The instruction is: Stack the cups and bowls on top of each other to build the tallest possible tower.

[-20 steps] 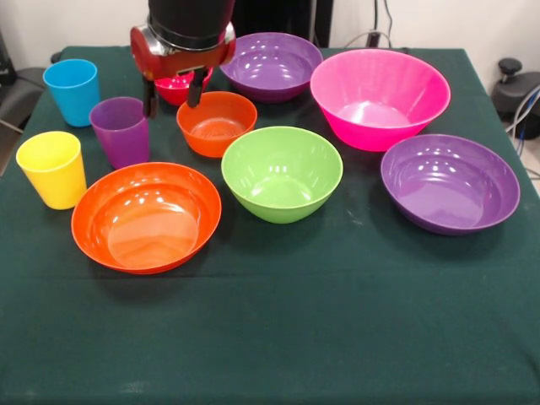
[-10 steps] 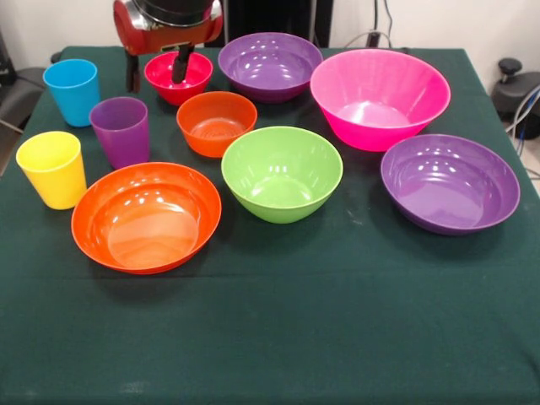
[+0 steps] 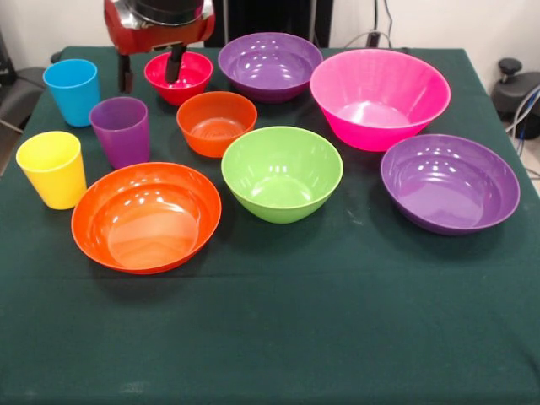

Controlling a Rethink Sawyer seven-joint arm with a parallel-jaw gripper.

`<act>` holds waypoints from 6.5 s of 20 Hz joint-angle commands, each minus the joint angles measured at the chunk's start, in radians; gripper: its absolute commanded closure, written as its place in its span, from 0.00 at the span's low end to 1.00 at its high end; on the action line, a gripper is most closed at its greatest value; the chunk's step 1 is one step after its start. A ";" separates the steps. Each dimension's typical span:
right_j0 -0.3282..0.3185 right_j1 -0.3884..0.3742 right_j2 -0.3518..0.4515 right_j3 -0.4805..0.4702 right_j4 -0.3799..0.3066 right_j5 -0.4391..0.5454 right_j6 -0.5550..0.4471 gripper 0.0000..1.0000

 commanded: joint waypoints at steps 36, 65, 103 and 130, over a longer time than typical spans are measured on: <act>-0.035 0.085 0.006 -0.066 -0.050 0.108 -0.398 0.00; -0.095 0.102 -0.027 0.069 -0.045 0.056 -0.303 0.00; -0.075 0.295 -0.037 0.014 -0.096 -0.090 -0.187 0.00; -0.128 0.136 -0.006 0.154 -0.058 -0.112 -0.221 1.00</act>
